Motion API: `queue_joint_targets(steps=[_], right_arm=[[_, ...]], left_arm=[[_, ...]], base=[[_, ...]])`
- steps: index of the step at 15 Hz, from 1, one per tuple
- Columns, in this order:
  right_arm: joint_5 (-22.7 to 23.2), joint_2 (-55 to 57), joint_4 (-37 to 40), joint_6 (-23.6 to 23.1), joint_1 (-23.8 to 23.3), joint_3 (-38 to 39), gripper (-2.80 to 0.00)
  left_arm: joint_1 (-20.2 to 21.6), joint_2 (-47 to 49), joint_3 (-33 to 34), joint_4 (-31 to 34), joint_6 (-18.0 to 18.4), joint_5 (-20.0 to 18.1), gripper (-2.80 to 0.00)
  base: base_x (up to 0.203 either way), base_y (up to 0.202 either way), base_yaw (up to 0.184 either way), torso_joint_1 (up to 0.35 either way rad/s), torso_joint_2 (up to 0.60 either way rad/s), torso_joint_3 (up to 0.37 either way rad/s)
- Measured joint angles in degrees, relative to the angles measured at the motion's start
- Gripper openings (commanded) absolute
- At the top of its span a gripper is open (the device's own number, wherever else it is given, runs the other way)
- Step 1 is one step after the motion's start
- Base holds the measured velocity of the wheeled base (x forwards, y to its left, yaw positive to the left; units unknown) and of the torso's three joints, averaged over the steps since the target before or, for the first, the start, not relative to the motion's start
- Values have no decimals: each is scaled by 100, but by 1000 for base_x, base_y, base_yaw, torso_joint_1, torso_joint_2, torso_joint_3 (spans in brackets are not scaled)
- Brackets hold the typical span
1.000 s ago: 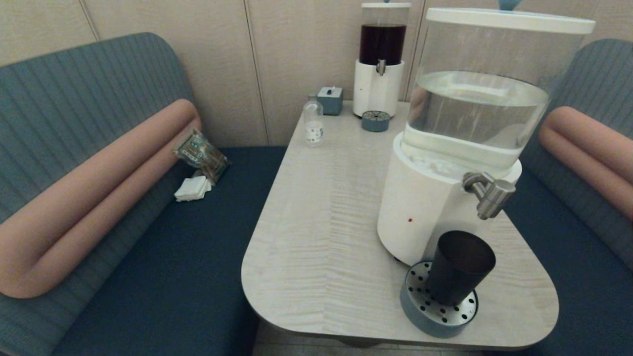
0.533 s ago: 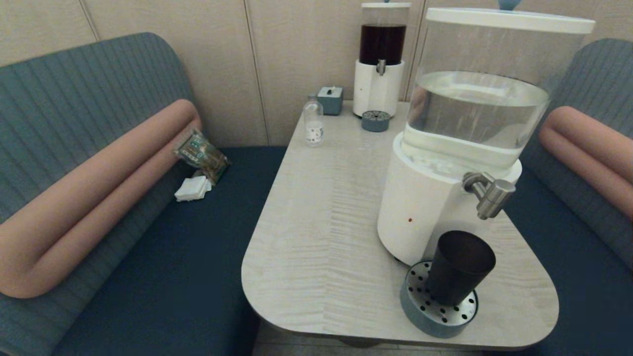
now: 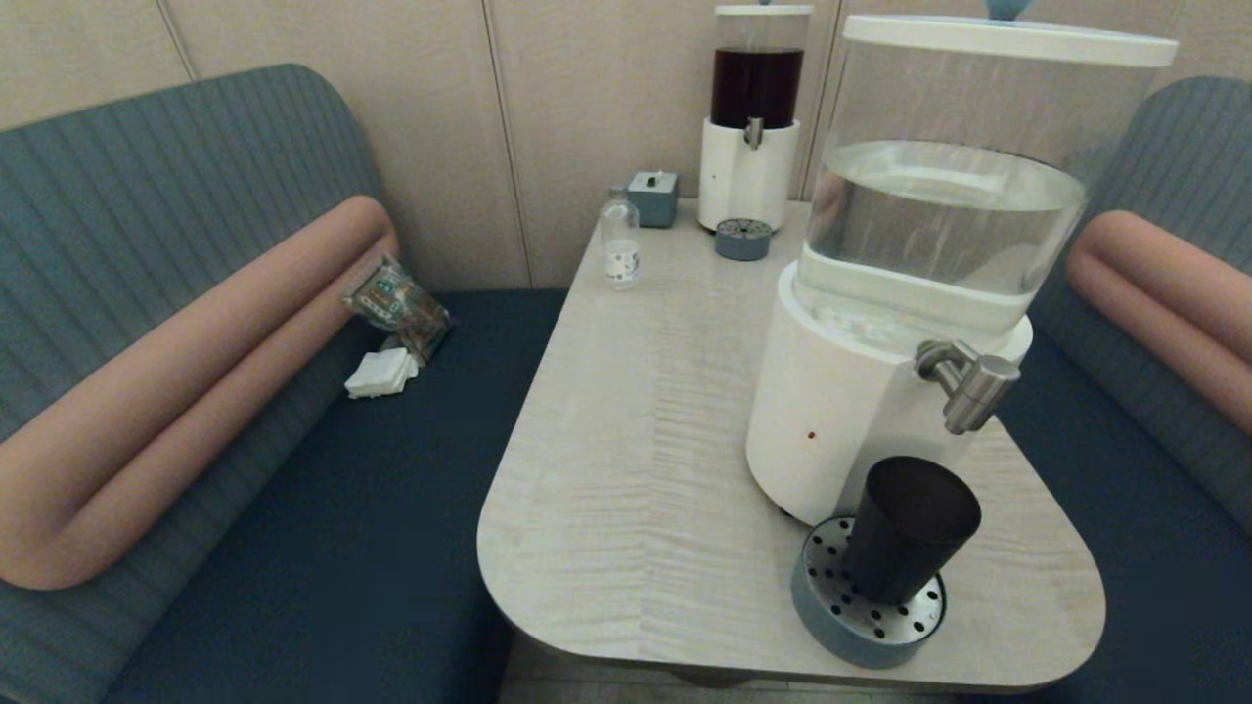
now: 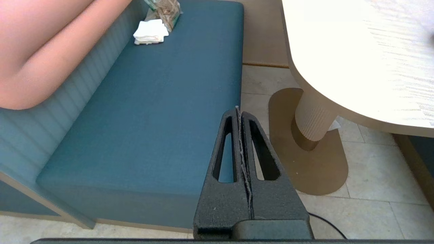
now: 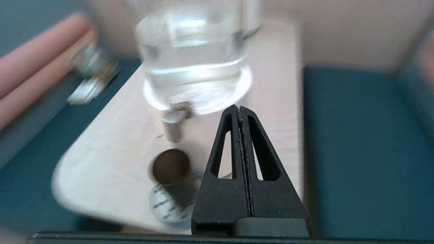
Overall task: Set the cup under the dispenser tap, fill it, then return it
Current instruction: Turn on the faucet
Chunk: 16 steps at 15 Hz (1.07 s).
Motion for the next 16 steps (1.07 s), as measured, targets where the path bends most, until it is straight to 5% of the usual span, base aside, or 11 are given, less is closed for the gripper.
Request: queue_joint_targets(steps=[4, 9, 16], right_arm=[[381, 1652, 1723, 88, 231, -1638, -280], [424, 3439, 2769, 71, 600, -2893, -280], [475, 4800, 2869, -79, 1138, -3651, -280]], left_arm=[[0, 2, -2, 0, -1, 4, -280], [0, 2, -2, 0, -1, 5, -280], [0, 2, -2, 0, -1, 5, -280]], base=[[0, 0, 0, 0, 0, 0], [0, 0, 0, 1, 0, 5], [0, 0, 0, 0, 0, 0]])
